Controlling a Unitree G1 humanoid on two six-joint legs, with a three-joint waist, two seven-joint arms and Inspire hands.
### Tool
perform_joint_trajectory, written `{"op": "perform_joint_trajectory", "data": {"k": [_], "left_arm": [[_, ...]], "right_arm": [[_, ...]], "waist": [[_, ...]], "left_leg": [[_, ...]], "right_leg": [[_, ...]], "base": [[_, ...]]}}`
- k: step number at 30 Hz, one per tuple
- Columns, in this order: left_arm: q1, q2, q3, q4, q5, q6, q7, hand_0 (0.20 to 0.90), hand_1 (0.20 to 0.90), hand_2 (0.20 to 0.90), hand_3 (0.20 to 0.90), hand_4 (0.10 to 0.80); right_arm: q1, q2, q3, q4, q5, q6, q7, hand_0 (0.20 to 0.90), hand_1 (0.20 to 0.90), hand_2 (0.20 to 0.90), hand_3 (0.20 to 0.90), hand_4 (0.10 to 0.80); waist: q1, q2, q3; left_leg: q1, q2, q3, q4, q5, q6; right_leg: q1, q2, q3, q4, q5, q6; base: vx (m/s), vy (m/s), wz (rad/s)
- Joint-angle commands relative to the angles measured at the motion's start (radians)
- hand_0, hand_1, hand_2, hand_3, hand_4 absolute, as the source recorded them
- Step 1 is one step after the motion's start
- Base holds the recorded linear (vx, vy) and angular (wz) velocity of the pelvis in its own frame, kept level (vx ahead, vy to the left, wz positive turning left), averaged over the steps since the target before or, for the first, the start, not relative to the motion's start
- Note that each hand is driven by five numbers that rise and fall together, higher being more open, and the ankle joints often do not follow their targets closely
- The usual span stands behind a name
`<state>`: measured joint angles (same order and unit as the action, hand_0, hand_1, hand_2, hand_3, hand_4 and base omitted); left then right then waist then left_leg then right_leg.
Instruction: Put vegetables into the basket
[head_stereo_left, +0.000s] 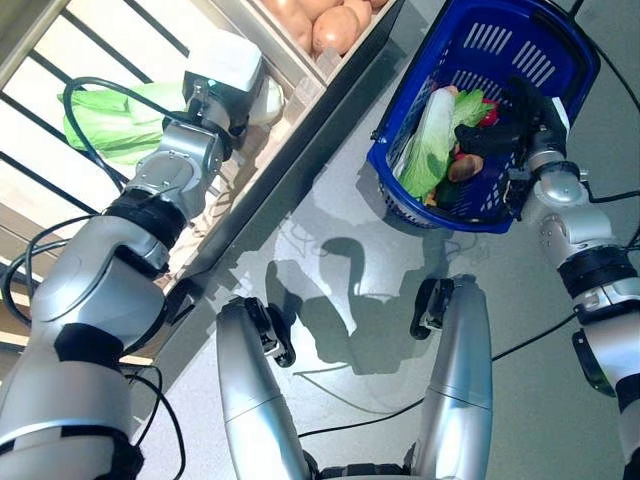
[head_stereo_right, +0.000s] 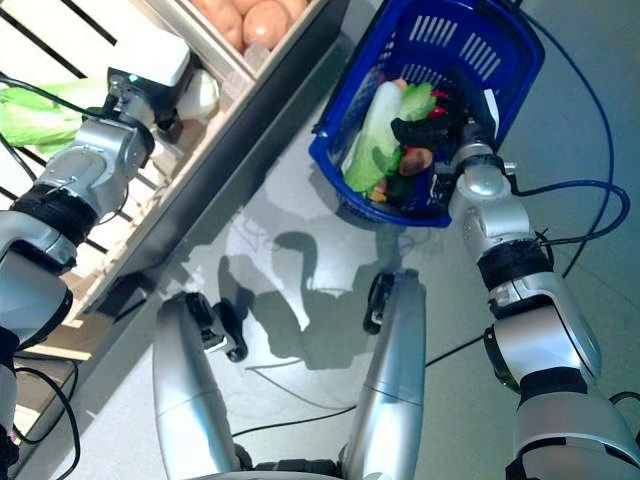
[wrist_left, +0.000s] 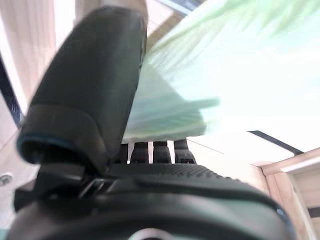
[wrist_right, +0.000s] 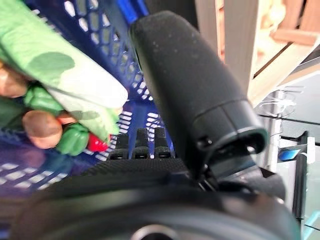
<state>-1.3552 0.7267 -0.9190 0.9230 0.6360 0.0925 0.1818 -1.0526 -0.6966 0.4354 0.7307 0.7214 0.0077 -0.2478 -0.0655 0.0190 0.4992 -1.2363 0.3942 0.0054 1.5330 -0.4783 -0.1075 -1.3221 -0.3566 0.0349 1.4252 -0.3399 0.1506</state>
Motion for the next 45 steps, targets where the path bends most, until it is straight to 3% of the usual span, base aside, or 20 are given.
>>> {"op": "perform_joint_trajectory", "data": {"k": [1, 8, 12, 14, 16, 20, 24, 25, 28, 32, 34, 40, 45], "left_arm": [[0.069, 0.081, -0.006, 0.151, 0.015, 0.052, -0.041, 0.3, 0.3, 0.3, 0.3, 0.4], [0.109, 0.085, 0.024, 0.15, 0.007, 0.017, -0.028, 0.3, 0.3, 0.3, 0.3, 0.4], [0.153, 0.078, 0.048, 0.147, -0.011, -0.014, 0.017, 0.3, 0.3, 0.3, 0.3, 0.4], [0.16, 0.078, 0.051, 0.146, -0.018, -0.024, 0.032, 0.3, 0.3, 0.3, 0.3, 0.4], [0.188, 0.081, 0.066, 0.134, -0.032, -0.081, 0.064, 0.3, 0.3, 0.3, 0.3, 0.4], [0.235, 0.087, 0.105, 0.104, -0.116, -0.161, 0.092, 0.3, 0.3, 0.3, 0.3, 0.4], [0.303, 0.076, 0.186, 0.059, -0.267, -0.211, 0.106, 0.3, 0.3, 0.3, 0.3, 0.4], [0.358, 0.073, 0.25, 0.02, -0.329, -0.255, 0.109, 0.3, 0.3, 0.3, 0.3, 0.4], [0.492, 0.056, 0.365, -0.084, -0.414, -0.301, 0.094, 0.3, 0.3, 0.3, 0.3, 0.4], [0.637, 0.024, 0.483, -0.206, -0.537, -0.32, 0.02, 0.3, 0.3, 0.3, 0.3, 0.4], [0.713, -0.005, 0.546, -0.274, -0.664, -0.338, -0.045, 0.3, 0.3, 0.3, 0.3, 0.4], [0.788, -0.059, 0.617, -0.383, -0.903, -0.371, -0.174, 0.3, 0.3, 0.3, 0.3, 0.4], [0.805, -0.113, 0.657, -0.471, -1.027, -0.387, -0.196, 0.3, 0.3, 0.3, 0.3, 0.4]], "right_arm": [[-0.005, 0.009, -0.12, -0.058, -0.007, -0.15, -0.045, 0.9, 0.9, 0.9, 0.9, 0.8], [0.015, 0.026, -0.114, -0.067, -0.03, -0.147, -0.035, 0.9, 0.9, 0.9, 0.9, 0.8], [0.046, 0.03, -0.102, -0.088, -0.058, -0.151, -0.011, 0.9, 0.9, 0.9, 0.9, 0.8], [0.052, 0.03, -0.102, -0.091, -0.062, -0.153, -0.006, 0.9, 0.9, 0.9, 0.9, 0.8], [0.078, 0.035, -0.095, -0.105, -0.077, -0.143, 0.011, 0.9, 0.9, 0.9, 0.9, 0.8], [0.111, 0.038, -0.09, -0.118, -0.081, -0.112, 0.034, 0.9, 0.9, 0.9, 0.9, 0.8], [0.162, 0.062, -0.098, -0.136, -0.065, -0.089, 0.071, 0.9, 0.9, 0.9, 0.9, 0.8], [0.21, 0.078, -0.108, -0.157, -0.047, -0.067, 0.101, 0.9, 0.9, 0.9, 0.9, 0.8], [0.321, 0.118, -0.142, -0.207, -0.015, -0.02, 0.162, 0.9, 0.9, 0.9, 0.9, 0.8], [0.444, 0.155, -0.175, -0.241, 0.009, 0.032, 0.26, 0.9, 0.9, 0.9, 0.9, 0.8], [0.504, 0.164, -0.184, -0.264, 0.067, 0.074, 0.394, 0.9, 0.9, 0.9, 0.9, 0.8], [0.561, 0.16, -0.173, -0.286, 0.107, 0.129, 0.569, 0.9, 0.9, 0.9, 0.9, 0.8], [0.572, 0.16, -0.148, -0.296, 0.109, 0.206, 0.646, 0.9, 0.9, 0.9, 0.9, 0.8]], "waist": [[-0.013, -0.014, -0.054], [-0.012, -0.008, -0.082], [-0.013, -0.005, -0.104], [-0.014, -0.006, -0.105], [-0.011, -0.008, -0.133], [-0.002, -0.014, -0.171], [0.005, -0.02, -0.2], [0.01, -0.024, -0.218], [0.016, -0.029, -0.262], [0.025, -0.032, -0.334], [0.031, -0.031, -0.388], [0.041, -0.034, -0.461], [0.041, -0.037, -0.489]], "left_leg": [[-0.032, 0.02, -0.117, -0.167, 0.053, -0.091], [0.099, 0.009, -0.059, -0.267, 0.077, -0.08], [0.273, -0.015, 0.009, -0.422, 0.124, -0.07], [0.293, -0.019, 0.015, -0.441, 0.131, -0.069], [0.413, -0.043, 0.038, -0.562, 0.17, -0.069], [0.558, -0.056, 0.062, -0.713, 0.22, -0.073], [0.679, -0.062, 0.086, -0.83, 0.27, -0.071], [0.745, -0.066, 0.105, -0.911, 0.321, -0.06], [0.894, -0.074, 0.144, -1.044, 0.369, -0.055], [1.066, -0.11, 0.202, -1.236, 0.434, -0.048], [1.168, -0.139, 0.224, -1.396, 0.49, -0.05], [1.265, -0.169, 0.222, -1.595, 0.566, -0.056], [1.278, -0.174, 0.213, -1.62, 0.564, -0.061]], "right_leg": [[0.074, -0.104, 0.043, -0.101, 0.013, 0.048], [0.195, -0.093, -0.002, -0.199, 0.041, 0.049], [0.356, -0.073, -0.048, -0.33, 0.075, 0.045], [0.376, -0.072, -0.052, -0.346, 0.08, 0.045], [0.49, -0.056, -0.069, -0.437, 0.097, 0.043], [0.633, -0.055, -0.102, -0.556, 0.115, 0.039], [0.752, -0.05, -0.136, -0.658, 0.142, 0.038], [0.818, -0.043, -0.157, -0.738, 0.182, 0.031], [0.966, -0.018, -0.192, -0.878, 0.219, 0.037], [1.144, 0.023, -0.241, -1.084, 0.279, 0.052], [1.252, 0.054, -0.271, -1.241, 0.328, 0.065], [1.358, 0.094, -0.296, -1.425, 0.399, 0.078], [1.394, 0.119, -0.307, -1.487, 0.416, 0.068]], "base": [[0.0, 0.0, 0.0], [0.017, 0.007, 0.01], [0.052, 0.038, -0.06], [0.044, 0.011, 0.0], [0.112, 0.013, 0.04], [0.1, -0.008, 0.07], [0.053, -0.011, 0.05], [0.083, -0.027, -0.01], [0.176, -0.034, 0.02], [0.217, -0.024, -0.04], [0.194, -0.012, -0.04], [0.068, -0.015, -0.07], [0.018, -0.008, -0.02]]}}
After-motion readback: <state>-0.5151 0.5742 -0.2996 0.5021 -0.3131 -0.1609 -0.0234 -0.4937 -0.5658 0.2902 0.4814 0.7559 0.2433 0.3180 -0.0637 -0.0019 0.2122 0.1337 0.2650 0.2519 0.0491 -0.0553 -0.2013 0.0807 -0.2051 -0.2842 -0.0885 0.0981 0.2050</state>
